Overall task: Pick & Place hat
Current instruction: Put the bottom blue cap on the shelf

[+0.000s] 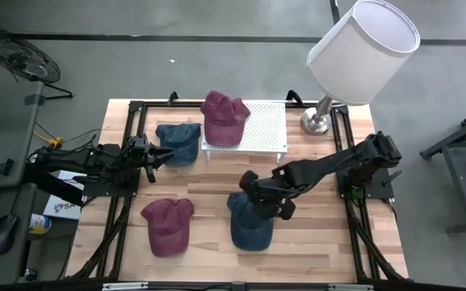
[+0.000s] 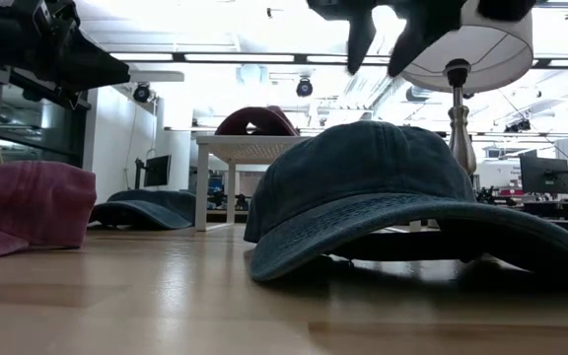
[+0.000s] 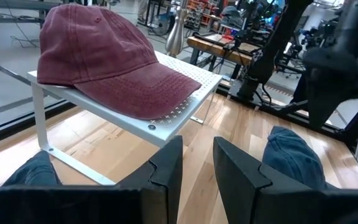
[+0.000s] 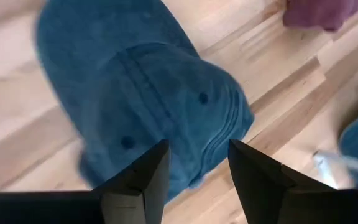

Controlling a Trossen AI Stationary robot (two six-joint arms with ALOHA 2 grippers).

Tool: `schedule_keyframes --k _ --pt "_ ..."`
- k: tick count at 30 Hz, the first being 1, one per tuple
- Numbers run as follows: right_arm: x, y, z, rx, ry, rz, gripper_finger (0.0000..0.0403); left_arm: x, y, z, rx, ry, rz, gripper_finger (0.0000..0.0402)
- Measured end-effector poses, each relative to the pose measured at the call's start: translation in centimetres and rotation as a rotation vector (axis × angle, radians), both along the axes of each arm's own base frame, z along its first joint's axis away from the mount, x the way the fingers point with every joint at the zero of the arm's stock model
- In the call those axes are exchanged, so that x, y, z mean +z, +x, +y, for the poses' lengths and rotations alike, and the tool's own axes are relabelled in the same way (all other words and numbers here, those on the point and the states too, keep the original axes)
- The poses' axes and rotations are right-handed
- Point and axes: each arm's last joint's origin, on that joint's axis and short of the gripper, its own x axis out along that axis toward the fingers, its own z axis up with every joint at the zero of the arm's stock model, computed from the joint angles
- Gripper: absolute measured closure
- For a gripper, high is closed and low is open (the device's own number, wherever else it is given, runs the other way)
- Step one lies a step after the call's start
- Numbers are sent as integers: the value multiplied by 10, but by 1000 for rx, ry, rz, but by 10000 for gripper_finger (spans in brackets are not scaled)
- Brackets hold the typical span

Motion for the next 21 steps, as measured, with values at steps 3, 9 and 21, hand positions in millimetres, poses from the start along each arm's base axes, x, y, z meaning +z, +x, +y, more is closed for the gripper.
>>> schedule_keyframes --k 3,9,21 --pt "-10 7 0 55 -53 8 244 0 0 0 0 0 1 312" --pt "-23 11 0 157 -123 47 248 0 0 0 0 0 0 312" --pt "-25 4 3 201 -167 101 230 0 0 0 0 0 0 312"
